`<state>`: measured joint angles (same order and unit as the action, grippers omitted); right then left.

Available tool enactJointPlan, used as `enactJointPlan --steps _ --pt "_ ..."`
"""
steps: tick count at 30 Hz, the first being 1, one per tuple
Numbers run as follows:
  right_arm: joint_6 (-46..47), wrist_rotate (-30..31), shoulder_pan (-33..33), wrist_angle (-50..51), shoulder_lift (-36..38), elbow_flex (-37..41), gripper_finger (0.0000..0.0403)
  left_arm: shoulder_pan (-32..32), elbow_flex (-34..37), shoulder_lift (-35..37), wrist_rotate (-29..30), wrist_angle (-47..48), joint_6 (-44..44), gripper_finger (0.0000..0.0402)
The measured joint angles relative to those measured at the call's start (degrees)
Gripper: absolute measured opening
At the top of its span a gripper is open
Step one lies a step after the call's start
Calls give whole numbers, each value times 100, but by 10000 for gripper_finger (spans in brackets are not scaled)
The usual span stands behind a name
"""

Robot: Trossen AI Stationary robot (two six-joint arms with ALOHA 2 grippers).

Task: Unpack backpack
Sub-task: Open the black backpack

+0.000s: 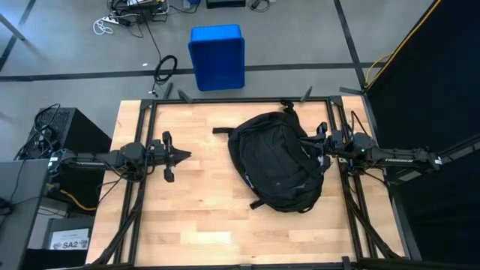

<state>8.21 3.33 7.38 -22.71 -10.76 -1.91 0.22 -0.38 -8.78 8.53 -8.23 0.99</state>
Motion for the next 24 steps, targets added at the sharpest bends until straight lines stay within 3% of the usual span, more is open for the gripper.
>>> enactJointPlan --steps 5,10,16,24 --pt "79 -396 -13 -104 -32 -381 26 -1 0 -2 1 2 0 0" --pt "-81 -481 -177 1283 -472 -1508 25 1 1 -1 1 0 0 0" --pt "-280 -200 -616 3184 -1707 -2961 25 -1 2 -2 1 0 0 0" --pt "-426 13 -1839 3986 -3579 -4161 25 0 1 -1 1 0 0 0"
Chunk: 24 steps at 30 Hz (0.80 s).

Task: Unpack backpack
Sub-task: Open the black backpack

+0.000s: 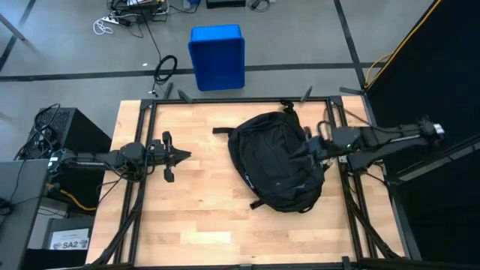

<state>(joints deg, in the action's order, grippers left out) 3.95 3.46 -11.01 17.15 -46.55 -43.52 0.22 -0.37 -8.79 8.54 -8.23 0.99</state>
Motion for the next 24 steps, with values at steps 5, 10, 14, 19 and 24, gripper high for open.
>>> enactJointPlan --steps 5,10,14,19,24 --pt "101 544 -712 457 -944 -578 30 -1 1 1 0 0 0 0" --pt "303 967 -1318 902 -1731 -1005 41 -1 1 1 0 -3 0 0" --pt "519 1351 -1628 1153 -2287 -1151 49 0 0 1 -1 -2 0 0" --pt "810 1363 -1853 1230 -2834 -1194 72 1 1 -1 0 0 -2 0" --pt "1003 1416 -1912 1474 -3147 -1193 121 1 -1 -1 0 0 0 0"
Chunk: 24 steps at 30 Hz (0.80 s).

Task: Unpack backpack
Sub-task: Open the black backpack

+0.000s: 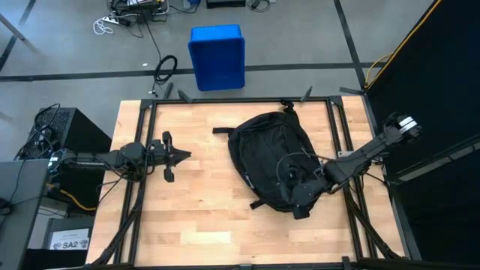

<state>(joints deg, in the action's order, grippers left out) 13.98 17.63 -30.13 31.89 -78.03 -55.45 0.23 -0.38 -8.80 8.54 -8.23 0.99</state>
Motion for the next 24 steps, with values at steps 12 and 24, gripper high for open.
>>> enactJointPlan --steps 12,24 --pt "87 411 223 498 -62 -1 220 0 0 0 0 2 0 0" --pt "492 -121 658 718 -328 -3 164 0 2 2 0 2 -1 0"
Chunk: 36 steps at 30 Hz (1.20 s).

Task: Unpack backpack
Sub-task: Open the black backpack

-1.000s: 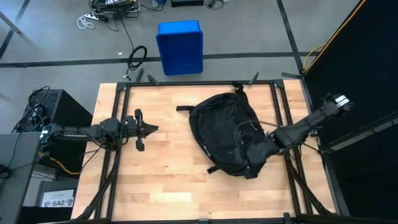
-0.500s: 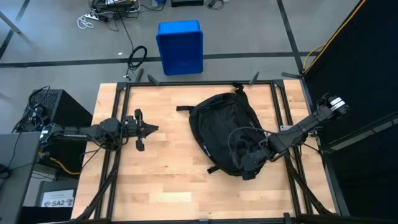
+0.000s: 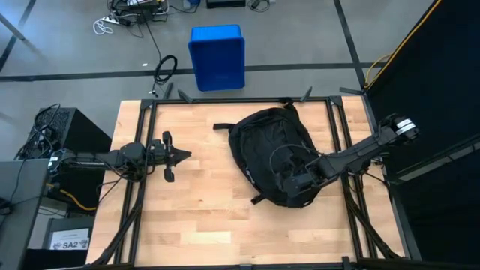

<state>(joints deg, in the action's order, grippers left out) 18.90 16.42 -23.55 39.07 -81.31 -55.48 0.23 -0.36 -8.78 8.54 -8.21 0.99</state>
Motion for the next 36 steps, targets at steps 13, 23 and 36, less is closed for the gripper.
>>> enactJointPlan --steps 13,23,36 --pt "-200 -604 -156 -42 -501 7 2 0 0 -2 0 -7 1 0" --pt "-323 86 -851 -81 264 -580 0 0 0 -4 0 -606 0 0" --pt "-311 420 -1105 -153 465 -787 0 0 -2 -11 52 -1402 -874 0"
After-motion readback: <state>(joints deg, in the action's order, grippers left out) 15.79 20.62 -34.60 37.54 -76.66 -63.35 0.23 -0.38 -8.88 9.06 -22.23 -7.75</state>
